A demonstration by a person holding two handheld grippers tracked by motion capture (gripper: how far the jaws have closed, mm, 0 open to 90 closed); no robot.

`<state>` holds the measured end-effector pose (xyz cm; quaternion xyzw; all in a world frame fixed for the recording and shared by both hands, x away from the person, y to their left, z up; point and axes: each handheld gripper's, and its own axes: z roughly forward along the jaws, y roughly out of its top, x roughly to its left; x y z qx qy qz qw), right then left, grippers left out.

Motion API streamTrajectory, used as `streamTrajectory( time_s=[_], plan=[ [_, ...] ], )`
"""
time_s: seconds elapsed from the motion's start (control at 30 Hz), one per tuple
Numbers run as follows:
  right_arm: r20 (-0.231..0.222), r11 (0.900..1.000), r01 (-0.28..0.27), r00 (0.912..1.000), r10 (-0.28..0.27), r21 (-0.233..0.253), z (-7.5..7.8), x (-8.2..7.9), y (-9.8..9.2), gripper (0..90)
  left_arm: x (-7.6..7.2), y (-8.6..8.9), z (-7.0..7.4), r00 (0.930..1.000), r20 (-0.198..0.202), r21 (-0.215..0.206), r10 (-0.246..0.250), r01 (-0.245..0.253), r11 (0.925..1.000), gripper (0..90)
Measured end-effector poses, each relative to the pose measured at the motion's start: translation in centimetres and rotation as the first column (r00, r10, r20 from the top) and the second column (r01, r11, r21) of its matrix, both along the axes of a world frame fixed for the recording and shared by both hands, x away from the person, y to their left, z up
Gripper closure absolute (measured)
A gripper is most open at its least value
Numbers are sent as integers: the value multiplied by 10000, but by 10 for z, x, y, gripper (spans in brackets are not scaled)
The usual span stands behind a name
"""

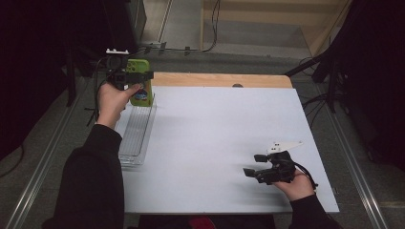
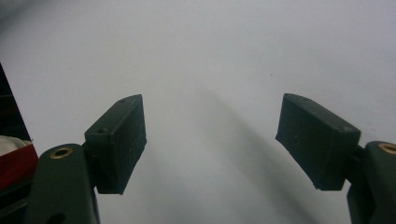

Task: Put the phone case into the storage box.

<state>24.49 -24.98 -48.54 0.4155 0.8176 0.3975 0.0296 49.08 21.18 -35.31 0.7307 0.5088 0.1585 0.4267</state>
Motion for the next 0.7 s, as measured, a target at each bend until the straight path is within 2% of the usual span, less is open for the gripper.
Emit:
streamTrajectory(
  time_s=[0.13, 0.2, 0.23, 0.37, 0.7],
  plan=[
    [1, 10000, -23, 10000, 23, 24, 0, 0, 0, 222, 8, 1, -7, 9997, 57, 43, 255, -255, 9997, 174],
    [8, 10000, -15, 10000, 15, 24, 0, 0, -1, 222, 13, -1, -10, 9995, 43, 386, 307, -308, 9988, 174],
    [-6, 10000, -13, 10000, 13, 22, 0, 0, -1, 222, 14, -1, -11, 9994, 126, 407, 334, -339, 9986, 174],
    [4, 10000, -25, 10000, 25, 34, 0, 0, -1, 222, 19, 2, -13, 9985, 310, 144, 461, -466, 9988, 174],
    [-53, 10000, -62, 10000, 62, 17, -1, 0, 0, 222, 25, 6, -21, 9978, 207, 176, 629, -632, 9978, 172]
  ],
)
